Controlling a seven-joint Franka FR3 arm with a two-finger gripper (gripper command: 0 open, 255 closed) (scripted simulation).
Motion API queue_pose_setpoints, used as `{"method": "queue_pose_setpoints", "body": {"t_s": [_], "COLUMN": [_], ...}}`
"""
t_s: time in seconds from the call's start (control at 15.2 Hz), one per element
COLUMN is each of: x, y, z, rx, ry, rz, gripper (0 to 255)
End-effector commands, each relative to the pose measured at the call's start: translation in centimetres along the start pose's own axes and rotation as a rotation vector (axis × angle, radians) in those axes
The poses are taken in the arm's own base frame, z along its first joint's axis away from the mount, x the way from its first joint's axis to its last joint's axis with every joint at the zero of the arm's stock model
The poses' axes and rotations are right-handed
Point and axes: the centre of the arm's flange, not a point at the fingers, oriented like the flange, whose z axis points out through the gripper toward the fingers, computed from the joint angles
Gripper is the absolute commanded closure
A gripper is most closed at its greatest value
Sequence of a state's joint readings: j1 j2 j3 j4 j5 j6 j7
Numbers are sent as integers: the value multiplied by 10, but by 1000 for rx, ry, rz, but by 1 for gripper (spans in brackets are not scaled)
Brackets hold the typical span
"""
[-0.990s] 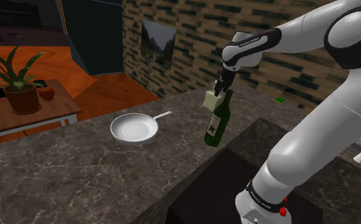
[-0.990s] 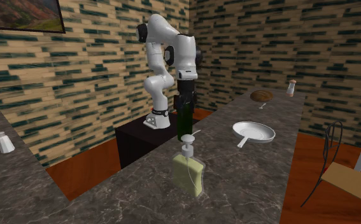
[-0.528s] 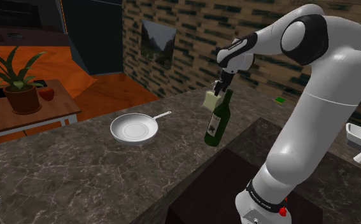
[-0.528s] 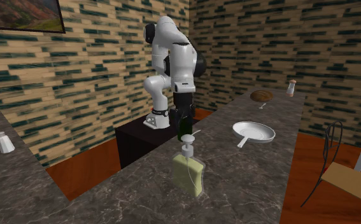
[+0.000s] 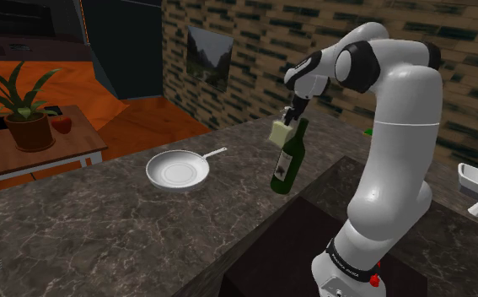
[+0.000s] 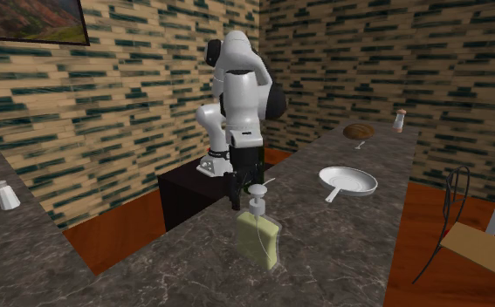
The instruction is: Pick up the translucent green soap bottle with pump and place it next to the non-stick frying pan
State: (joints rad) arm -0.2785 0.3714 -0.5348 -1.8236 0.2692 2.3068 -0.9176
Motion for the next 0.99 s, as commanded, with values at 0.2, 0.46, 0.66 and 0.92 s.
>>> {"method": "queue_pose_setpoints", "body": {"t_s": [0.2,0.46,0.66,0.92], "x": [0,0,0,0], "y": [4,4,4,4], "z": [28,41,41,41], "rx": [0,0,0,0], "ry": [2,2,2,2], "rz": [-1,-1,-1,-1], "gripper": [0,0,0,255]}}
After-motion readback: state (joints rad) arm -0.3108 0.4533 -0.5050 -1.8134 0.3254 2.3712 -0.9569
